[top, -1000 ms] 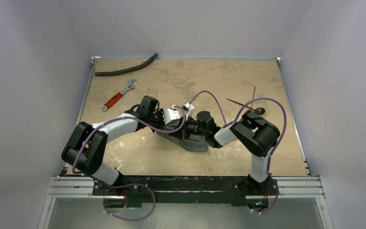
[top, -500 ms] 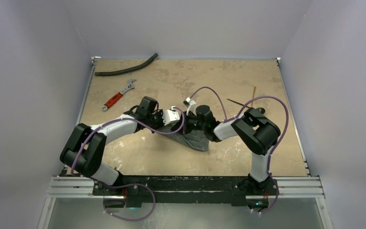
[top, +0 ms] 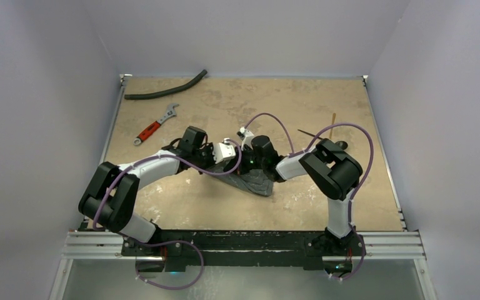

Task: Fold the napkin into a case and place the utensils inside
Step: Grasp the top corner of the smaller rectangle folded napkin from the folded napkin.

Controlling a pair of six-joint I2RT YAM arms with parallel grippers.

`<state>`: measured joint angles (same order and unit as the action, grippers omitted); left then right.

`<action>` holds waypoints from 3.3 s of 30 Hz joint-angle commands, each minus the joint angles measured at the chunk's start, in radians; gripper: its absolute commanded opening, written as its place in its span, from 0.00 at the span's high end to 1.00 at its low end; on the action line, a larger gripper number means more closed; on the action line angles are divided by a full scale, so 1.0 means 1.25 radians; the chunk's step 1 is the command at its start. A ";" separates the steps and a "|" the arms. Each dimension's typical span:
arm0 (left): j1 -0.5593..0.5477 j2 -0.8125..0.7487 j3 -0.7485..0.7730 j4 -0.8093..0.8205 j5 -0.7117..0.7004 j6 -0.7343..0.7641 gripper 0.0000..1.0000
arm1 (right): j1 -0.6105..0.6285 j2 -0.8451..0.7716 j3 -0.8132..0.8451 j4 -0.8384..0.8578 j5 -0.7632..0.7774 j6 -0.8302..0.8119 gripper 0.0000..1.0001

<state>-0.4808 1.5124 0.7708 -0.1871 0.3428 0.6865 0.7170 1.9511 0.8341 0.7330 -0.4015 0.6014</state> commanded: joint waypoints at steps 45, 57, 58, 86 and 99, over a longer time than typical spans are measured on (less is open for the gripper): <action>0.005 0.030 0.111 0.007 0.027 -0.131 1.00 | 0.027 0.062 0.045 -0.277 0.044 -0.051 1.00; 0.034 -0.004 0.138 -0.100 0.117 -0.151 0.89 | 0.026 0.065 0.035 -0.250 -0.001 -0.039 1.00; 0.036 -0.007 0.139 -0.105 0.119 -0.151 0.89 | 0.027 0.066 0.033 -0.246 -0.005 -0.038 1.00; -0.018 -0.010 -0.058 0.125 -0.076 -0.125 0.83 | 0.018 0.077 0.005 -0.155 -0.115 -0.009 1.00; -0.055 -0.022 -0.061 0.129 -0.172 0.023 0.83 | 0.019 0.054 0.010 -0.154 -0.196 -0.033 1.00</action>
<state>-0.5461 1.5208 0.7082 -0.0467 0.2192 0.6235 0.7307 2.0018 0.8783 0.7155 -0.5495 0.6010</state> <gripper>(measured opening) 0.169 0.037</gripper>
